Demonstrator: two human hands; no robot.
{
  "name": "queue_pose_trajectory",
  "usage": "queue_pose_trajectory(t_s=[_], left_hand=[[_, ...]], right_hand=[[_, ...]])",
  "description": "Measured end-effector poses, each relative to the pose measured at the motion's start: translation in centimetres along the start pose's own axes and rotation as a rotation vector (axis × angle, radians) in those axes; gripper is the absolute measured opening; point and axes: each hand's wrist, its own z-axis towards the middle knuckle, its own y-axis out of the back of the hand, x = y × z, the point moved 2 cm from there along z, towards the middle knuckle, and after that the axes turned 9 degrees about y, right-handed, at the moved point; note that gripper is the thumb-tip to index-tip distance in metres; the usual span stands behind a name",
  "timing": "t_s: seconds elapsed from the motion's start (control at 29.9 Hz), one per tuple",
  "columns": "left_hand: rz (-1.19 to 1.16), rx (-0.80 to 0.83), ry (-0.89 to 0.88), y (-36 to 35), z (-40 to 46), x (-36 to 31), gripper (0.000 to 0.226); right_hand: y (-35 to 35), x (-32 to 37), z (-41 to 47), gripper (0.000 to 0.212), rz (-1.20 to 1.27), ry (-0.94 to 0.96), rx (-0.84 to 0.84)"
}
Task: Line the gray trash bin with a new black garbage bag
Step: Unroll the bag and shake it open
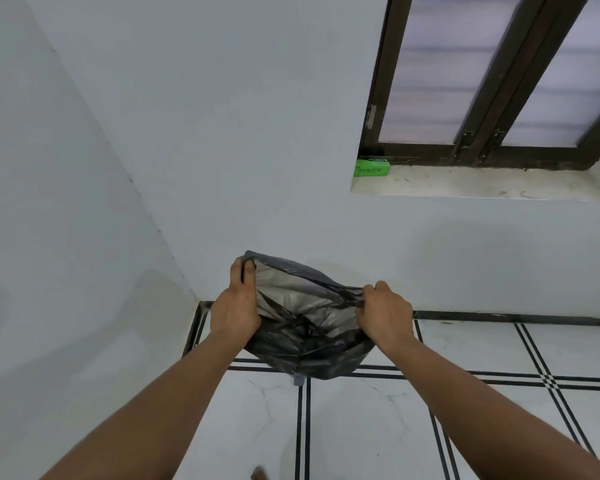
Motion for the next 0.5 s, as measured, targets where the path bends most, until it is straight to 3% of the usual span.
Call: queue_pose_trajectory(t_s=[0.13, 0.27, 0.33, 0.5], left_hand=[[-0.018, 0.130, -0.021, -0.3, 1.4, 2.9, 0.110], [-0.093, 0.256, -0.030, -0.3, 3.4, 4.2, 0.111], [-0.182, 0.277, -0.012, -0.2, 4.6, 4.5, 0.107], [-0.163, 0.324, -0.021, -1.2, 5.9, 5.0, 0.102]], right_hand=[[-0.5, 2.5, 1.2, 0.011, -0.035, 0.071, -0.077], [-1.2, 4.8, 2.8, 0.017, 0.310, 0.083, -0.061], [-1.7, 5.9, 3.3, 0.006, 0.433, -0.002, -0.080], [-3.5, 7.6, 3.4, 0.029, 0.595, -0.008, -0.020]])
